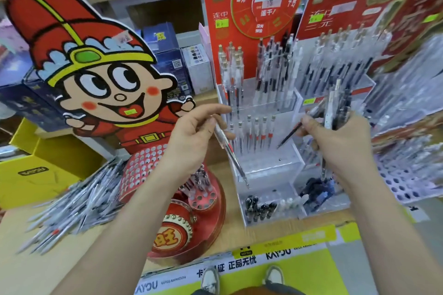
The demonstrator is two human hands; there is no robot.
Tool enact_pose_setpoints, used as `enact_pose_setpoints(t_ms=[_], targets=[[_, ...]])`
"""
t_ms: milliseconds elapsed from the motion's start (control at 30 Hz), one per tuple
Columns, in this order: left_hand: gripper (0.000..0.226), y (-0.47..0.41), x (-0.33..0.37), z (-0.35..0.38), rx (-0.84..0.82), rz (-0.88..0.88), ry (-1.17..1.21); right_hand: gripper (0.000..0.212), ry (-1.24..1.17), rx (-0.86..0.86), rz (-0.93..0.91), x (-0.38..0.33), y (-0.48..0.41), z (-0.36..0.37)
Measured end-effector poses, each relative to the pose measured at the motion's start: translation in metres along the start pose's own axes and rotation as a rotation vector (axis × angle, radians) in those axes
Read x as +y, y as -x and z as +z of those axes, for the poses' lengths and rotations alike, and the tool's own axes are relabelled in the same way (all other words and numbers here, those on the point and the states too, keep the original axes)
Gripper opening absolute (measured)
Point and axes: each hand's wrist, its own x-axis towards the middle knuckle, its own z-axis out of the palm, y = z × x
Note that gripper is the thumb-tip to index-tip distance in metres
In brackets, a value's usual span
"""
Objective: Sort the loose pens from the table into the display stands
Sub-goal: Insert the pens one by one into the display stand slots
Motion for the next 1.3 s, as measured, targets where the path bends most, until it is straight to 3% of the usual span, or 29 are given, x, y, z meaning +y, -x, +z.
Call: enact_pose_setpoints(t_ms=[233, 533, 833, 967, 1100, 1167, 1300], targets=[[0.038, -0.005, -0.004, 0.025, -0.036, 0.049, -0.143, 0.017, 0.373, 0.108, -0.105, 0.011, -0.016, 0.017], [0.04, -0.007, -0.011, 0.024, -0.04, 0.05, -0.153, 0.02, 0.693, -0.004, -0.122, 0.007, -0.02, 0.035], [0.018, -0.009, -0.009, 0.023, -0.037, 0.014, -0.039, 0.013, 0.906, 0.013, -0.122, 0.013, -0.026, 0.053], [0.013, -0.013, -0.005, 0.024, -0.055, 0.008, -0.005, 0.016, 0.809, 0.01, -0.111, 0.016, -0.02, 0.051], [0.011, -0.021, 0.005, 0.032, -0.067, 0.036, 0.016, 0.01, 0.311, 0.073, -0.026, -0.002, -0.008, 0.028], [0.012, -0.027, 0.011, 0.041, -0.055, 0.044, 0.037, 0.009, 0.022, -0.002, 0.081, -0.01, 0.001, 0.017], [0.014, -0.038, 0.019, 0.064, -0.063, 0.065, 0.025, 0.01, 0.048, -0.162, 0.128, -0.002, 0.014, 0.008]])
